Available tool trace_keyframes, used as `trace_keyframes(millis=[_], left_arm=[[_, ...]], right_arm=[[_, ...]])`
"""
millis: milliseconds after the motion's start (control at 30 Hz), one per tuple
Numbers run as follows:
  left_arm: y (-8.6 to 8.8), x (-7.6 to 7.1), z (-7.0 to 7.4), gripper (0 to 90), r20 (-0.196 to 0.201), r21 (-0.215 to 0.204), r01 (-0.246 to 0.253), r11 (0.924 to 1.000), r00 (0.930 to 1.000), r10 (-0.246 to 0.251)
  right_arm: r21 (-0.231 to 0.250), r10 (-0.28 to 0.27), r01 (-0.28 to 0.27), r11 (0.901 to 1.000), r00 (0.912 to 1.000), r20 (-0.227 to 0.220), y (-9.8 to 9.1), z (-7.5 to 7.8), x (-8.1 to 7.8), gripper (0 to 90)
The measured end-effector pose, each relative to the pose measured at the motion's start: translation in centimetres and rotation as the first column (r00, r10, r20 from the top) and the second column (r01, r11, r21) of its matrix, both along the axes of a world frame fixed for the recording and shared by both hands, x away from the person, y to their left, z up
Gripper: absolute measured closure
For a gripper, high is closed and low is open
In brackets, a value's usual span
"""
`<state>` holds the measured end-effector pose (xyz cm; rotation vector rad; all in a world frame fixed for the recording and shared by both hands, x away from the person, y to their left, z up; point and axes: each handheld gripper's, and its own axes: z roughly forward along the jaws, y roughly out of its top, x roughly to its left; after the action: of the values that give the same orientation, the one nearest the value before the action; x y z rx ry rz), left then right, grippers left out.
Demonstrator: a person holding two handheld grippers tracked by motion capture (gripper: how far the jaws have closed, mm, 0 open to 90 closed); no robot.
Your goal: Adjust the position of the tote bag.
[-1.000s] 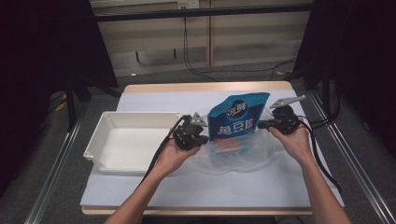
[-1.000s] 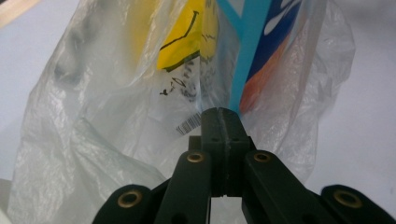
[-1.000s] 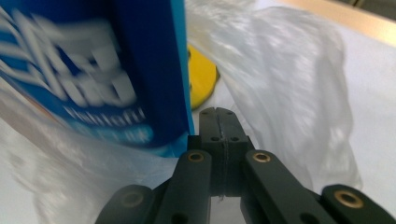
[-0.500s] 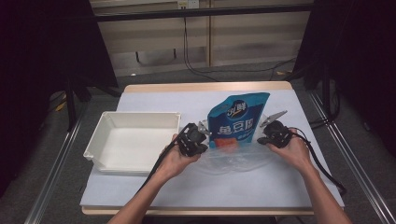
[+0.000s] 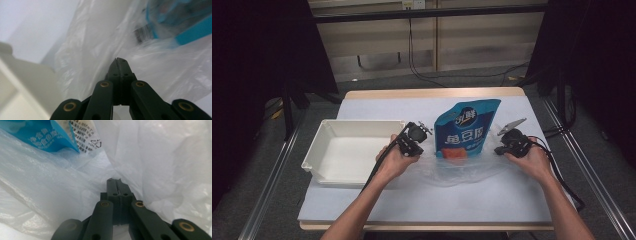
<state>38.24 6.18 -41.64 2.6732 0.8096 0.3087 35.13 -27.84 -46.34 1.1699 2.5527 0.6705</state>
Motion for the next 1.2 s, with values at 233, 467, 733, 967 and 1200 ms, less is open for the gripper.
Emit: trace_keyframes(millis=[233,467,733,967,1200], left_arm=[[0.3,1.6,-1.0,90.0,-0.036,0.056,-0.008,0.9984,0.9993,0.010],[0.4,2.1,-0.9,90.0,-0.022,0.057,-0.054,0.9969,0.9982,0.056],[1.1,3.8,-0.2,90.0,-0.063,-0.009,-0.094,0.9955,0.9937,0.093],[1.3,3.8,0.2,90.0,-0.119,-0.152,-0.034,0.9879,0.9928,0.016],[-0.3,4.2,0.6,90.0,-0.133,-0.202,0.020,0.9792,0.9900,-0.047]], right_arm=[[0.016,-0.032,0.032,0.9994,0.9994,0.010,-1.1,-0.1,-0.3,90.0],[0.006,-0.062,0.061,0.9981,0.9978,0.026,-2.7,-0.2,-0.8,90.0],[-0.006,-0.132,0.133,0.9911,0.9904,0.041,-3.8,-0.2,-1.5,90.0],[0.084,-0.088,0.081,0.9932,0.9919,0.091,-2.0,1.1,-2.2,90.0],[0.087,0.007,-0.019,0.9960,0.9909,0.134,1.6,2.5,-2.8,90.0]])
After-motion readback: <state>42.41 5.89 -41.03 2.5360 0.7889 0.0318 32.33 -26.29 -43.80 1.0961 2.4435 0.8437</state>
